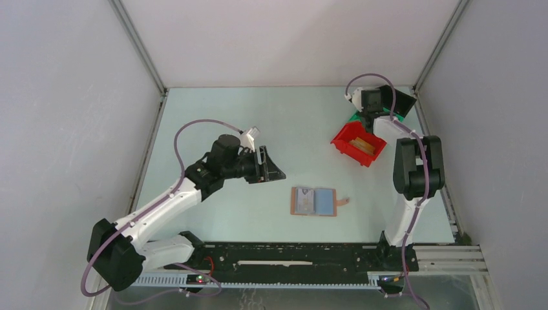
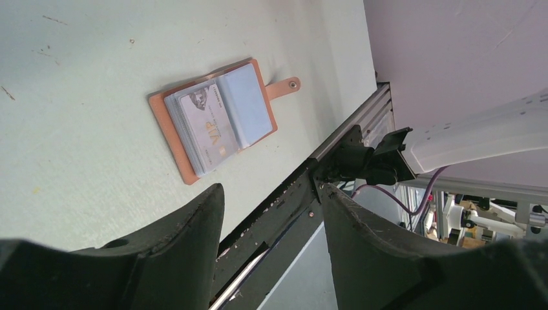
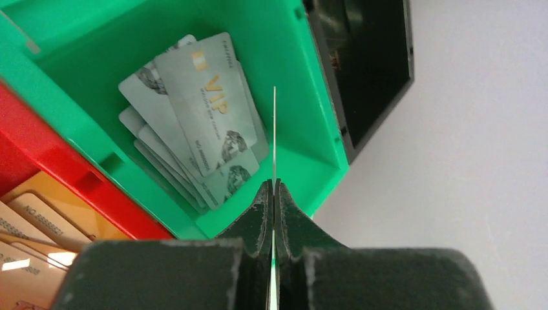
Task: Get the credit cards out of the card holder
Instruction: Place the credit card in the storage box, then remove the credit card from the card holder.
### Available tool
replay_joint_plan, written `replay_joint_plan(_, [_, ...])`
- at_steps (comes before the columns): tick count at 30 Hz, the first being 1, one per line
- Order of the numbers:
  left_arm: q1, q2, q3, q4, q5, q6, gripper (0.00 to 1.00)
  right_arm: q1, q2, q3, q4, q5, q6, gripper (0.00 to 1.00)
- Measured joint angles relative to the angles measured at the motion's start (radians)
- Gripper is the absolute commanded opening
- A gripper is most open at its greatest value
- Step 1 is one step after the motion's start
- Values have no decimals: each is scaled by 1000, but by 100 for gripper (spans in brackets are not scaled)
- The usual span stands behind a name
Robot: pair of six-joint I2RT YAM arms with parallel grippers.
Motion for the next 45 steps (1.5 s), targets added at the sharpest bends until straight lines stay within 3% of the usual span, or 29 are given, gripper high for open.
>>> replay_joint_plan(3, [0,-4,0,0,0,0,62,6,31,0,19,-15,-10,0])
replay_joint_plan(5, [0,-4,0,0,0,0,62,12,47,0,28,-21,-15,6])
replay_joint_plan(8, [0,-4,0,0,0,0,62,27,65,0,41,-20,-18,24])
replay_joint_plan(9, [0,-4,0,0,0,0,62,34,71,0,44,-18,-23,33])
replay_joint_plan(10, [0,-4,0,0,0,0,62,40,72,0,54,-8,-24,49])
replay_joint_plan(12, [0,-4,0,-1,0,0,62,48,71,1,84,12,-34,56])
replay_joint_plan(21, [0,-3,0,-2,0,0,62,58,23,-3,73,19,-8,58])
replay_joint_plan(30, [-2,25,0,1,-3,0,68,122,-255,6,-71,5,137,58])
replay_joint_plan(36, [-38,97,0,0,-38,2,68,198,-547,1,-185,-142,481,67])
replay_joint_plan(39, [-75,146,0,1,-60,1,67,206,-734,-138,-145,-285,693,69])
replay_joint_plan(42, [-98,176,0,9,-60,0,64,214,-895,-344,-117,-411,908,62])
replay_joint_plan(45, [-114,222,0,33,-60,-1,61,231,-952,-517,-109,-515,1099,52])
